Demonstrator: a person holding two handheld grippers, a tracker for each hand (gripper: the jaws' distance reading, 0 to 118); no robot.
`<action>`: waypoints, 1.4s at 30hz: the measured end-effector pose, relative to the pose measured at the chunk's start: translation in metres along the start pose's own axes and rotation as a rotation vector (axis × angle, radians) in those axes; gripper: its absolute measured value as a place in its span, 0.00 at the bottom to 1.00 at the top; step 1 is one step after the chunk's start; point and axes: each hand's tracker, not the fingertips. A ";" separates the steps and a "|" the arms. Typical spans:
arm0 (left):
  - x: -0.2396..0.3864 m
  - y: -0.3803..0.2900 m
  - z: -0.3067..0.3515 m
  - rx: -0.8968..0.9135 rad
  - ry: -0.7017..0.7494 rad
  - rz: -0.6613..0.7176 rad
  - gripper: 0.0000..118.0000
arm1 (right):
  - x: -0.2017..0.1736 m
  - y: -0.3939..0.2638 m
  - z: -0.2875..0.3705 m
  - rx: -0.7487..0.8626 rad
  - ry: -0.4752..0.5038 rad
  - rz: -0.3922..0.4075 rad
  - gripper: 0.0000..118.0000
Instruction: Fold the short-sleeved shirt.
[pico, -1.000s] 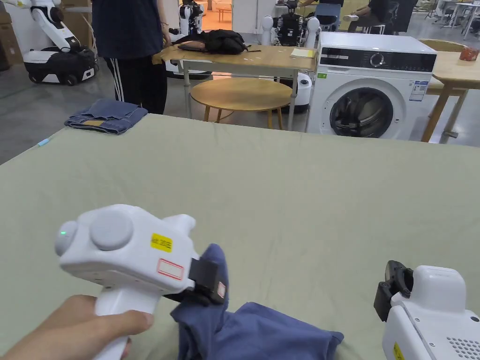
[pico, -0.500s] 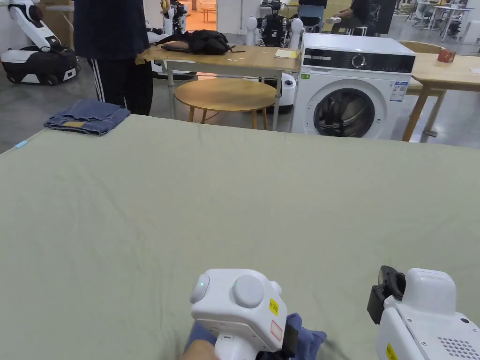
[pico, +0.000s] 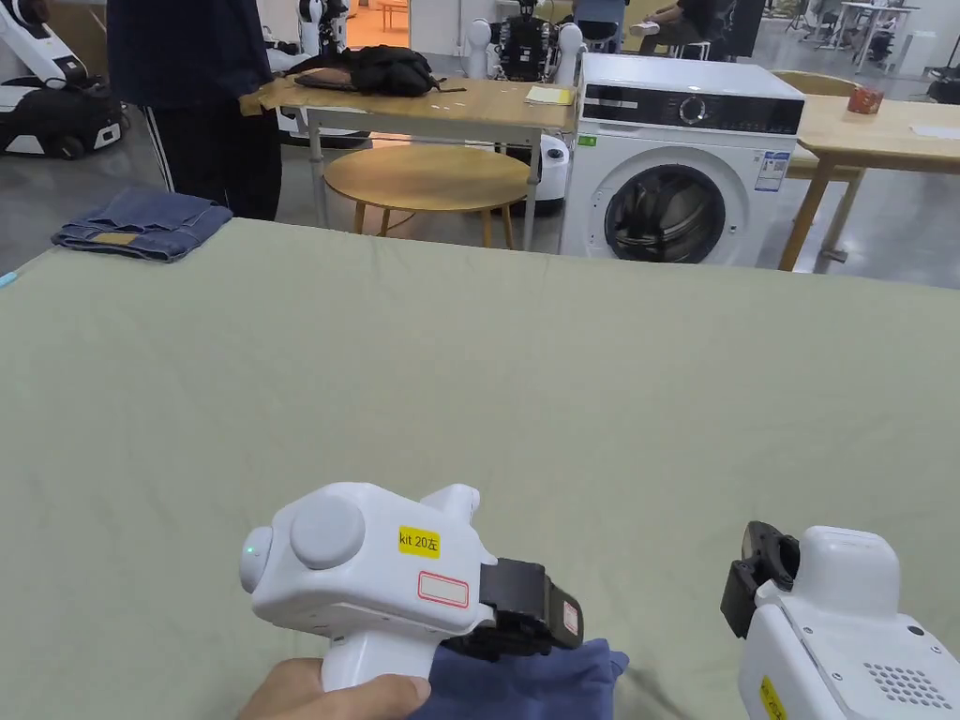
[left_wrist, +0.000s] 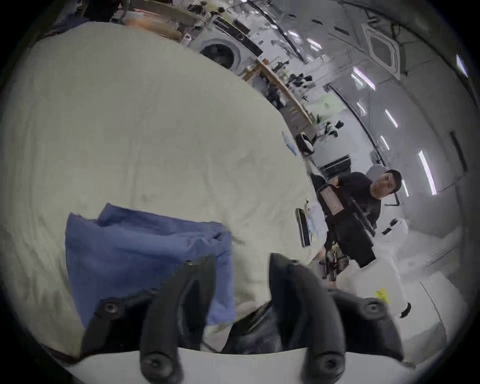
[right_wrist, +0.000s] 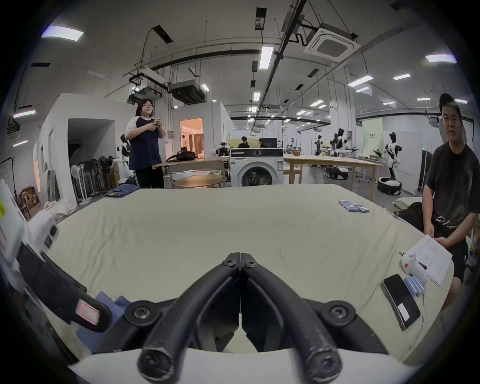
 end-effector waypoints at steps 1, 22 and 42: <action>-0.008 -0.002 -0.013 -0.013 -0.003 0.006 0.07 | 0.000 0.000 0.000 0.001 0.002 -0.003 0.00; -0.019 -0.030 -0.034 0.108 -0.032 -0.113 0.00 | -0.015 0.017 -0.004 0.073 0.017 0.024 0.00; 0.012 -0.052 0.090 1.024 0.734 -0.566 0.00 | -0.047 0.054 -0.002 0.268 -0.009 0.029 0.00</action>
